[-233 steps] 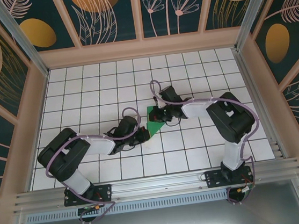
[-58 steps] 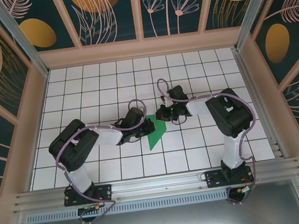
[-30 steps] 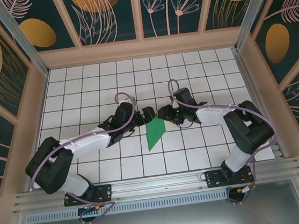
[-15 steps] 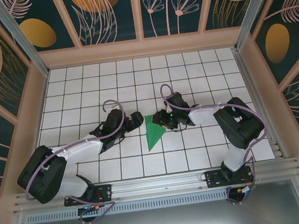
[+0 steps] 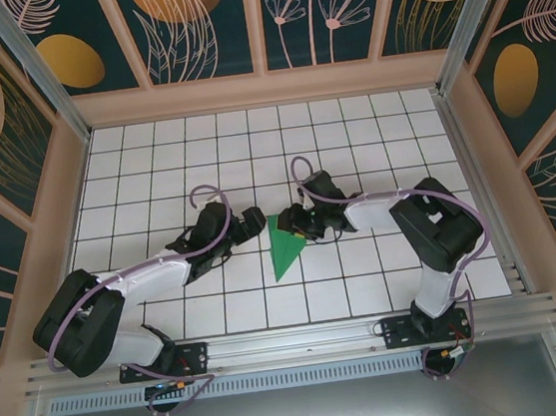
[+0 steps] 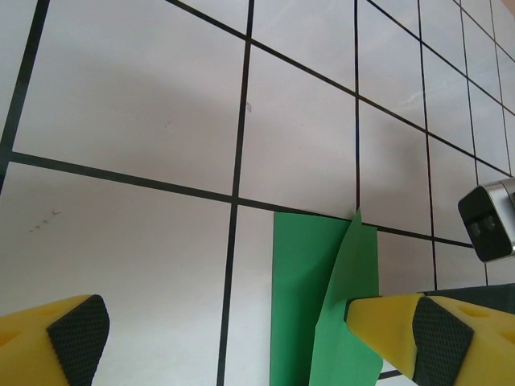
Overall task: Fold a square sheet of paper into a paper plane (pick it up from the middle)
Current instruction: Pick up the paper from the center of the table.
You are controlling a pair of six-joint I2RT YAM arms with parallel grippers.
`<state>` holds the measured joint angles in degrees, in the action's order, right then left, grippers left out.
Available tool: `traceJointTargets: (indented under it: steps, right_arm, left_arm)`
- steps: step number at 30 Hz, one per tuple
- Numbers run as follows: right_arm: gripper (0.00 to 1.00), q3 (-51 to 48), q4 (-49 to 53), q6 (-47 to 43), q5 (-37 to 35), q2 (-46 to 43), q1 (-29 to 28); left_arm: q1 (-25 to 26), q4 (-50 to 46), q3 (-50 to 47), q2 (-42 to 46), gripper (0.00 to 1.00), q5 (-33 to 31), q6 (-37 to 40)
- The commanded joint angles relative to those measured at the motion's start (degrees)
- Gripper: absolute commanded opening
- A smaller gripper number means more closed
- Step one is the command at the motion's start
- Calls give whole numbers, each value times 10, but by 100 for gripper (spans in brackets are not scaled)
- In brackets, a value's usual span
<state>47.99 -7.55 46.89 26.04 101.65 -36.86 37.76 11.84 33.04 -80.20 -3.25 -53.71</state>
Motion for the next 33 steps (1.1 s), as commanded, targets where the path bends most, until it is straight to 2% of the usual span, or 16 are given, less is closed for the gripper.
traceJointTargets:
  steps: [1, 4, 9, 17, 23, 25, 29, 33]
  right_arm:
    - [48, 12, -11, 3, 28, 0, -7]
    - [47, 8, 4, 12, 16, -11, -9]
    - [48, 24, 72, 17, -61, -19, -8]
    - [48, 39, 72, 23, -55, 5, -10]
    - [48, 30, 69, 25, -76, -21, -10]
    - [48, 23, 62, 29, -83, -35, -10]
    - [48, 16, 56, 34, -88, -45, -6]
    - [48, 7, 46, 44, -86, -45, -1]
  left_arm:
    - [-5, -3, 7, -7, 98, 7, -5]
    - [-5, -5, 8, -8, 98, 5, -4]
    - [-6, -4, 11, -8, 99, 10, -4]
    - [-8, -2, 10, -11, 99, 16, -5]
    - [-8, 16, 8, -11, 96, 44, -1]
    - [-8, 38, 8, -14, 87, 79, 4]
    - [-7, 99, 10, -31, 62, 173, 2]
    - [-3, 136, 14, -58, 41, 222, -13]
